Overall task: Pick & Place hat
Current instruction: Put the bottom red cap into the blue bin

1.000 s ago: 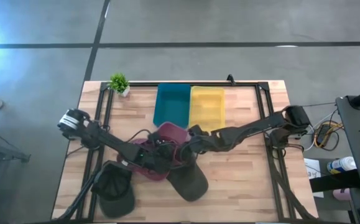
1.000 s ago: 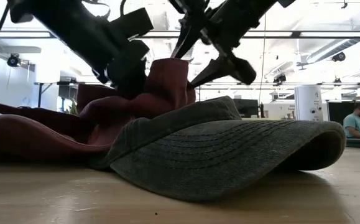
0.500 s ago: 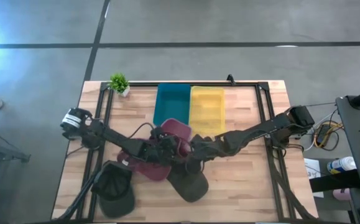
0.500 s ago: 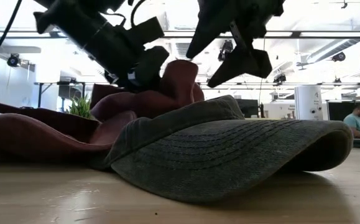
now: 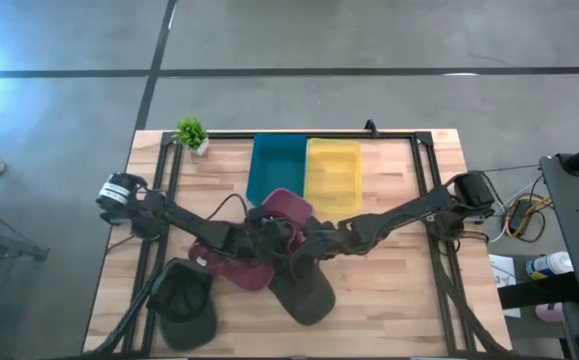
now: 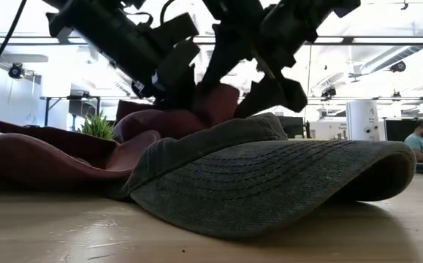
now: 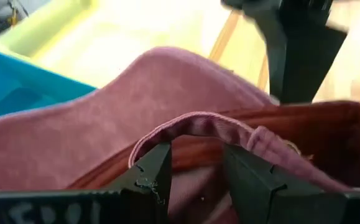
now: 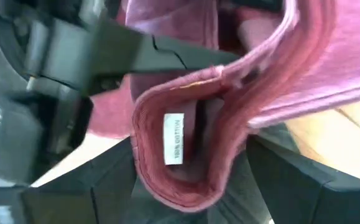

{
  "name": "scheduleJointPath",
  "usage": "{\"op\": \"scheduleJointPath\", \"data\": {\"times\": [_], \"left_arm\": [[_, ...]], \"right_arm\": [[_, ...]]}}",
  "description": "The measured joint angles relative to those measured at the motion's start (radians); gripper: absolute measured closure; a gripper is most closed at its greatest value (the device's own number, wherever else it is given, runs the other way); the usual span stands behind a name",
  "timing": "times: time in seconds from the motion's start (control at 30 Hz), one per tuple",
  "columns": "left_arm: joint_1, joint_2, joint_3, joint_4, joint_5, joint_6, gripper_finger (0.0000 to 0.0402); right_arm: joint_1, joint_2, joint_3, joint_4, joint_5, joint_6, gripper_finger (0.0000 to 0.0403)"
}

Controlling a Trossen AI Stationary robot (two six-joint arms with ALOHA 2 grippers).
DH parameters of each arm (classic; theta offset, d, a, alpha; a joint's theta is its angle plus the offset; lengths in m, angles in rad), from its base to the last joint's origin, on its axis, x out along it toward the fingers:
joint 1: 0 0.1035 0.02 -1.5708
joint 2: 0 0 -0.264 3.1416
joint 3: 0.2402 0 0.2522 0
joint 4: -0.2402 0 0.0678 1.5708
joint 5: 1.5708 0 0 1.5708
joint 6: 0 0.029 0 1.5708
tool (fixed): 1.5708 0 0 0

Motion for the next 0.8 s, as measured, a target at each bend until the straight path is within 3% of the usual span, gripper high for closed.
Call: {"op": "scheduleJointPath", "data": {"times": [0.27, 0.43, 0.6, 0.8], "left_arm": [[-0.027, -0.005, 0.001, -0.079, 0.060, 0.043, 0.0264], [-0.076, -0.036, 0.001, -0.161, 0.056, 0.052, 0.0264], [-0.126, -0.108, 0.001, -0.286, -0.022, 0.049, 0.0264], [-0.168, -0.182, 0.001, -0.406, -0.121, -0.001, 0.0264]], "right_arm": [[-0.004, 0.010, -0.004, 0.038, 0.009, -0.005, 0.0193], [-0.008, 0.010, -0.008, 0.036, 0.011, -0.005, 0.0284], [-0.008, 0.002, -0.009, 0.011, 0.034, 0.016, 0.0378], [-0.007, -0.020, -0.009, -0.058, 0.059, 0.109, 0.0385]]}}
